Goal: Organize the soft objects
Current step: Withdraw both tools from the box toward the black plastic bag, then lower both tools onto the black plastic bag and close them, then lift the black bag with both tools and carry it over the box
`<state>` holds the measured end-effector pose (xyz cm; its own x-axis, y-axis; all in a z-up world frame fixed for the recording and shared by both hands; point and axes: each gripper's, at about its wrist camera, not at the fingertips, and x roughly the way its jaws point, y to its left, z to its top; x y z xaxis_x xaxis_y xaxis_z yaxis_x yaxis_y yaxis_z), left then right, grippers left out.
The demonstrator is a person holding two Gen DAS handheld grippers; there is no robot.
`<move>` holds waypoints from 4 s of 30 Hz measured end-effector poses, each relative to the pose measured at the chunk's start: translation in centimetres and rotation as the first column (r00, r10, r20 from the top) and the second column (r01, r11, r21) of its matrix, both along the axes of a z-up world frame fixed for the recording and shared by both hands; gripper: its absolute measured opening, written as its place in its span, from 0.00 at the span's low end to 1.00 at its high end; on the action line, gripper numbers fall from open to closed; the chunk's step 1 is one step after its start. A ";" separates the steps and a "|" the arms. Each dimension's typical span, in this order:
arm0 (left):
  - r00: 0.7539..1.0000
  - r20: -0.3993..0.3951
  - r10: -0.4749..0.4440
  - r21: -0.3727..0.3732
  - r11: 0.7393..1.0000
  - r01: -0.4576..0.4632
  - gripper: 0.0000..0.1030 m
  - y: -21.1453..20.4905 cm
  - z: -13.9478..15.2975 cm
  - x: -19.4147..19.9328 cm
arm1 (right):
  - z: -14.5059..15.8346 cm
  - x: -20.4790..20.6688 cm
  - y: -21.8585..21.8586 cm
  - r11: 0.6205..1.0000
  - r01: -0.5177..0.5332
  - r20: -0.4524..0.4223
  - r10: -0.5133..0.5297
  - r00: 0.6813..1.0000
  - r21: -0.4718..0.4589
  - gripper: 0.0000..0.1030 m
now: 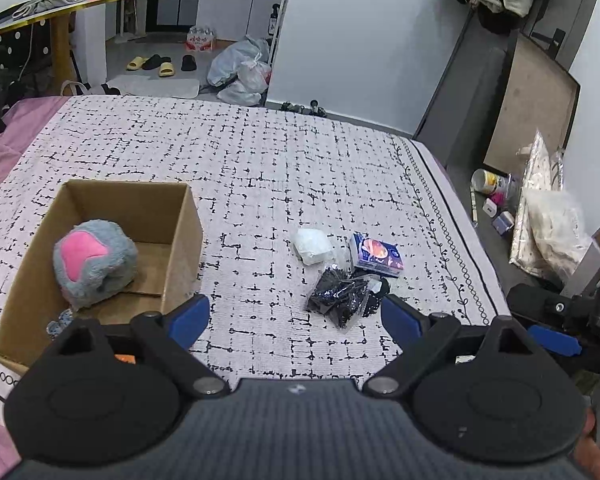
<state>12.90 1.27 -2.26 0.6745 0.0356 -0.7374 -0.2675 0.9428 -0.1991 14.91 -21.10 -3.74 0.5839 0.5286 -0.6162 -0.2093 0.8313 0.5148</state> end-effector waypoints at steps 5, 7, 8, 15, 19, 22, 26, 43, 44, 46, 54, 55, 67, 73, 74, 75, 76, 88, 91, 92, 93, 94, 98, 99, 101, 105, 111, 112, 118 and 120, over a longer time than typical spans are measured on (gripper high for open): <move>1.000 -0.020 -0.001 0.004 1.000 0.001 0.89 -0.4 -1.1 1.3 | -1.5 1.1 -0.6 1.000 0.012 -0.013 -0.012 1.000 0.003 0.99; 1.000 -0.024 -0.002 0.002 1.000 0.002 0.89 -0.6 -1.6 1.9 | -2.1 1.5 -0.6 1.000 0.014 -0.020 -0.014 1.000 0.002 0.99; 1.000 -0.024 -0.005 -0.001 1.000 0.005 0.89 -0.7 -1.8 2.2 | -2.3 1.8 -0.6 1.000 0.012 -0.021 -0.012 1.000 0.000 0.99; 0.999 -0.041 -0.015 -0.015 1.000 0.015 0.88 -1.2 -3.3 4.4 | -4.1 3.8 -0.6 1.000 0.009 -0.032 -0.009 0.999 0.007 0.98; 0.998 -0.052 -0.017 -0.021 1.000 0.016 0.86 -1.2 -4.3 5.7 | -5.3 5.1 -0.2 1.000 0.005 -0.044 -0.005 0.999 0.019 0.98; 0.997 -0.070 -0.019 -0.006 1.000 0.019 0.86 -1.3 -5.1 6.6 | -6.4 5.8 0.3 0.999 -0.012 -0.050 0.013 0.999 0.038 0.93; 0.997 -0.079 -0.014 -0.023 1.000 0.012 0.85 -1.1 -6.5 7.7 | -8.0 6.7 1.0 0.998 -0.040 -0.086 0.044 0.995 0.048 0.85; 0.995 -0.093 -0.048 -0.135 0.990 0.035 0.78 -2.2 -12.3 12.1 | -11.8 10.3 1.4 0.996 0.008 -0.197 0.009 0.980 0.086 0.66; 0.994 -0.093 -0.049 -0.145 0.989 0.035 0.77 -2.2 -12.5 12.3 | -11.9 10.5 1.4 0.996 0.013 -0.198 0.004 0.980 0.086 0.66; 0.993 -0.103 -0.050 -0.157 0.987 0.034 0.64 -2.2 -13.1 12.6 | -12.2 10.8 1.4 0.996 0.020 -0.205 -0.002 0.979 0.086 0.66; 0.994 -0.108 -0.011 -0.168 0.986 -0.008 0.41 -1.5 -13.0 11.7 | -12.8 11.6 2.5 0.995 0.006 -0.211 0.016 0.977 0.103 0.65; 0.994 -0.112 0.003 -0.160 0.987 -0.021 0.41 -1.3 -12.8 11.4 | -12.8 11.7 2.7 0.994 0.003 -0.210 0.020 0.978 0.107 0.66; 0.986 -0.144 0.087 -0.094 0.990 -0.101 0.40 0.2 -10.9 8.8 | -13.3 12.1 5.2 0.995 -0.067 -0.185 0.080 0.979 0.079 0.66; 0.988 -0.128 0.081 -0.079 0.993 -0.092 0.40 0.1 -9.2 7.7 | -13.6 11.9 5.3 0.997 -0.066 -0.188 0.073 0.980 0.045 0.26; 0.989 -0.123 0.080 -0.076 0.993 -0.089 0.40 0.0 -8.9 7.6 | -13.4 11.8 5.1 0.997 -0.066 -0.189 0.073 0.979 0.047 0.26; 0.990 -0.119 0.079 -0.074 0.993 -0.088 0.40 -0.1 -8.5 7.4 | -13.2 11.5 5.0 0.997 -0.068 -0.184 0.075 0.980 0.045 0.26; 0.990 -0.114 0.078 -0.073 0.994 -0.087 0.40 -0.1 -8.2 7.2 | -13.0 11.2 4.8 0.997 -0.068 -0.180 0.075 0.981 0.049 0.26; 0.994 -0.078 0.075 -0.076 0.994 -0.081 0.40 0.4 -5.5 5.0 | -9.8 8.3 3.2 0.993 -0.059 -0.153 0.074 0.985 0.103 0.26; 0.996 -0.060 0.063 -0.064 0.996 -0.067 0.40 0.4 -4.6 4.6 | -9.1 7.6 3.2 0.994 -0.058 -0.148 0.072 0.986 0.096 0.26; 0.997 -0.054 0.060 -0.059 0.996 -0.063 0.40 0.4 -4.4 4.5 | -8.9 7.3 3.0 0.993 -0.057 -0.147 0.072 0.986 0.103 0.26; 0.997 -0.050 0.056 -0.055 0.997 -0.058 0.40 0.4 -4.1 4.5 | -8.6 7.0 2.8 0.992 -0.055 -0.145 0.071 0.987 0.117 0.26; 0.998 -0.046 0.052 -0.054 0.997 -0.054 0.40 0.4 -3.9 4.4 | -8.2 6.9 2.7 0.991 -0.053 -0.136 0.070 0.988 0.123 0.26; 0.999 -0.027 0.044 -0.057 0.997 -0.045 0.40 0.4 -3.0 3.9 | -6.4 6.2 2.6 0.993 -0.041 -0.096 0.052 0.994 0.110 0.26; 0.999 -0.022 0.043 -0.057 0.997 -0.044 0.40 0.5 -2.7 3.8 | -6.1 5.9 2.5 0.994 -0.038 -0.086 0.047 0.995 0.107 0.26; 0.999 -0.009 0.039 -0.057 0.998 -0.039 0.40 0.6 -2.2 3.4 | -5.1 5.5 2.6 0.995 -0.043 -0.051 0.048 0.998 0.095 0.26; 1.000 0.010 0.026 -0.056 0.998 -0.025 0.40 0.7 -1.1 2.7 | -3.4 4.6 3.0 0.995 -0.061 0.005 0.061 0.998 0.080 0.26; 0.999 0.046 0.007 -0.056 0.998 -0.005 0.40 1.2 0.5 1.4 | -1.4 3.5 4.0 0.995 -0.073 0.043 0.070 0.997 0.073 0.26; 0.999 0.051 0.004 -0.057 0.998 -0.001 0.40 1.4 0.7 1.2 | -1.2 3.4 4.2 0.995 -0.074 0.047 0.070 0.996 0.072 0.26; 0.997 0.077 -0.023 -0.057 0.998 0.027 0.40 2.1 1.9 0.1 | -0.1 2.4 5.0 0.995 -0.078 0.065 0.074 0.995 0.059 0.27; 0.996 0.084 -0.027 -0.058 0.998 0.032 0.40 2.3 2.0 0.0 | 0.3 2.0 5.1 0.995 -0.081 0.072 0.077 0.994 0.054 0.27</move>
